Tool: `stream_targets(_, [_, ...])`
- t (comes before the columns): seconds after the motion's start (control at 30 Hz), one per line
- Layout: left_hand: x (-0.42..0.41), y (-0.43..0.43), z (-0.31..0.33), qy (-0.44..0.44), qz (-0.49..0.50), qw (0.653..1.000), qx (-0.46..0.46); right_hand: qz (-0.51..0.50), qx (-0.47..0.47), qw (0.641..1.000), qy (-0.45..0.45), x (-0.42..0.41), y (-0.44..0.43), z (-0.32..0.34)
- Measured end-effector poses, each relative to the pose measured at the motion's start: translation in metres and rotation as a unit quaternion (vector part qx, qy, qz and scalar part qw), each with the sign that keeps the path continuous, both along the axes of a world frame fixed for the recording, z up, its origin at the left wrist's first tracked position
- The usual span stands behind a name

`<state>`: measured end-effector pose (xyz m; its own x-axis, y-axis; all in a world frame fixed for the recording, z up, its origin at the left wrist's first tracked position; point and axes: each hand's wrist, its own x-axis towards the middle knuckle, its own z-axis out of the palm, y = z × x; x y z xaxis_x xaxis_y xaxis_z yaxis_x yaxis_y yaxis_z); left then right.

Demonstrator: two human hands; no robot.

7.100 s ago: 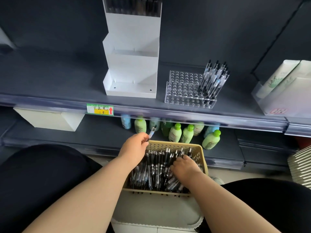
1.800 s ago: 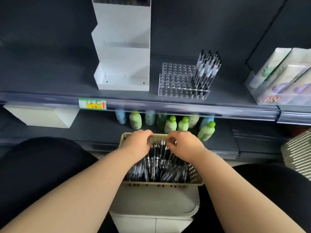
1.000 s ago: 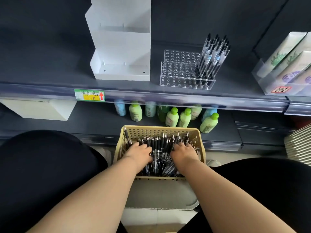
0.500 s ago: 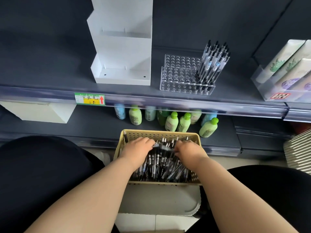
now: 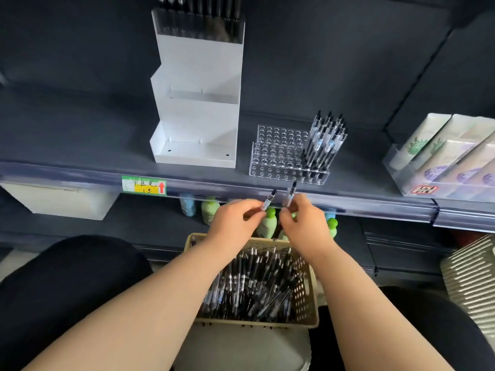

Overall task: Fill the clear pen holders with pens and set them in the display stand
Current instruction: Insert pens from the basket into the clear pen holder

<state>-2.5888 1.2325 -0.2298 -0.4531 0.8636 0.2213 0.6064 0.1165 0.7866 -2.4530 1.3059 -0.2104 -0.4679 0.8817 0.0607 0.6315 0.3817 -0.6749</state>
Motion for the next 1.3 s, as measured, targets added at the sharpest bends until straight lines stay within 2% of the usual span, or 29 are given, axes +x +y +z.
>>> stream_targets(0.07, [-0.001, 0.015, 0.021, 0.004, 0.015, 0.999, 0.042, -0.024, 0.024, 0.999, 0.031, -0.004, 0.014, 0.025])
stream_targets(0.2, [-0.002, 0.051, 0.060, -0.049, 0.021, 0.993, 0.107, -0.083, 0.095, 0.983, 0.136, -0.012, 0.045, 0.079])
stream_targets(0.37, [-0.013, 0.094, 0.094, -0.040, -0.006, 0.990, 0.139, -0.086, 0.184, 0.958, 0.203, -0.018, 0.086, 0.131])
stream_targets(0.53, [-0.022, 0.132, 0.111, -0.031, -0.010, 0.987, 0.155, -0.093, 0.266, 0.945, 0.165, -0.027, 0.126, 0.155])
stream_targets(0.9, [-0.029, 0.150, 0.087, -0.079, -0.008, 0.989, 0.128, -0.037, 0.225, 0.968, 0.103, -0.044, 0.155, 0.125])
stream_targets(1.3, [-0.031, 0.146, 0.087, -0.093, 0.004, 0.986, 0.138, -0.023, 0.238, 0.970, 0.047, -0.044, 0.161, 0.115])
